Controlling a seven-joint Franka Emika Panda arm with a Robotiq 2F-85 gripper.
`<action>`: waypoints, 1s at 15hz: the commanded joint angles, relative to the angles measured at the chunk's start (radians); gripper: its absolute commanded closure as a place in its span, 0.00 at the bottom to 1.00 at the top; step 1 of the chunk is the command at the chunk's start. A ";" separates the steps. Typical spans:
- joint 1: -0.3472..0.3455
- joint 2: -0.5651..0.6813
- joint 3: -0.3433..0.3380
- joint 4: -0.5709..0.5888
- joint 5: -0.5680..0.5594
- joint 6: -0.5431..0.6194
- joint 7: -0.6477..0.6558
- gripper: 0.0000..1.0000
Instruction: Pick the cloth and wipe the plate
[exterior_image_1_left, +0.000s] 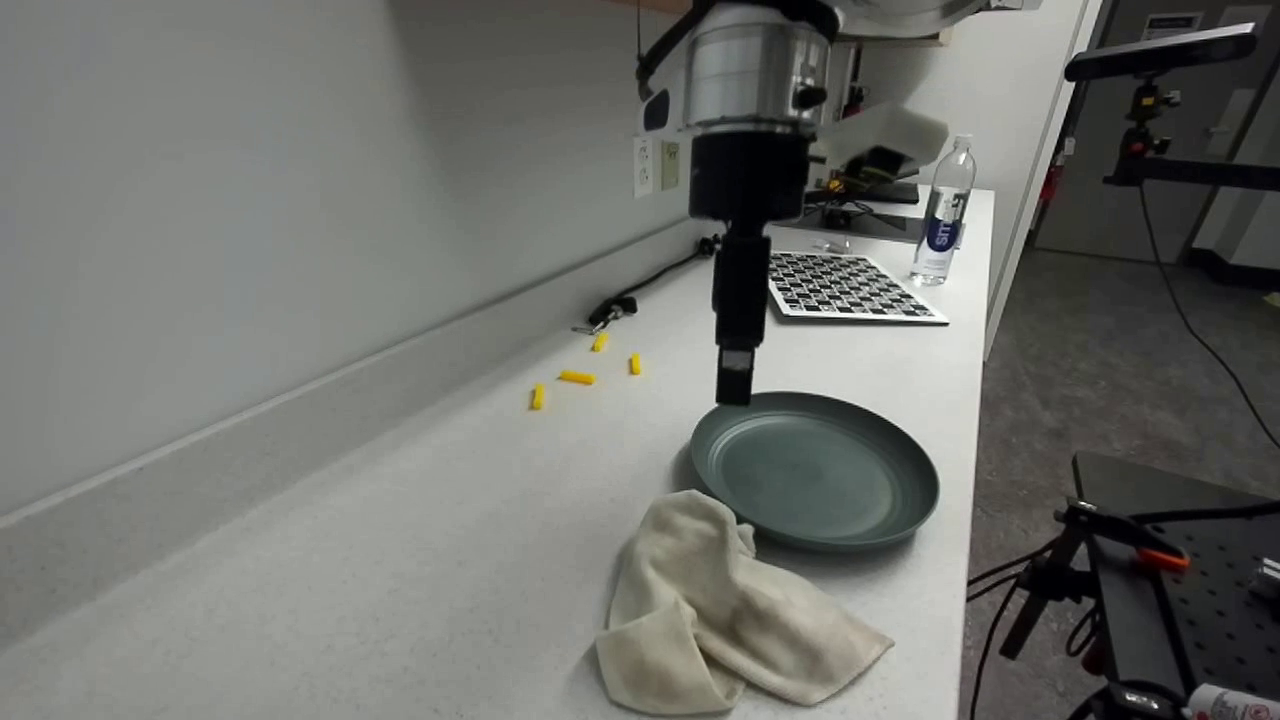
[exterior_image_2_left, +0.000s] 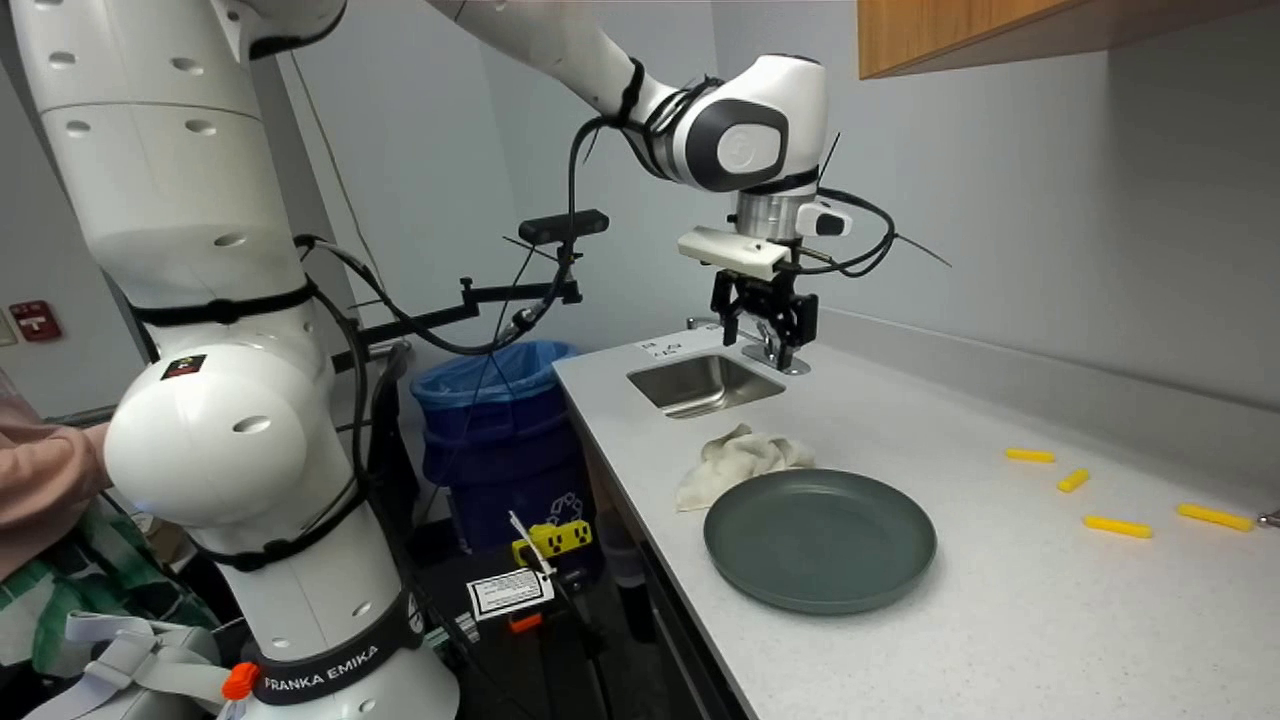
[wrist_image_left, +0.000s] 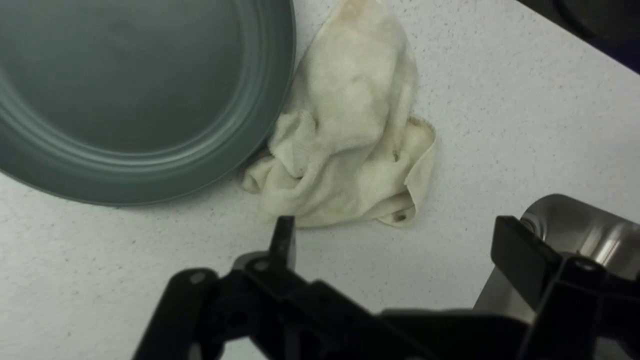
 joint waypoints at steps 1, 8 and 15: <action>-0.003 0.090 0.046 0.030 -0.069 0.023 0.021 0.00; 0.021 0.255 0.084 0.022 -0.234 0.162 0.071 0.00; 0.044 0.331 0.101 0.018 -0.330 0.287 0.107 0.00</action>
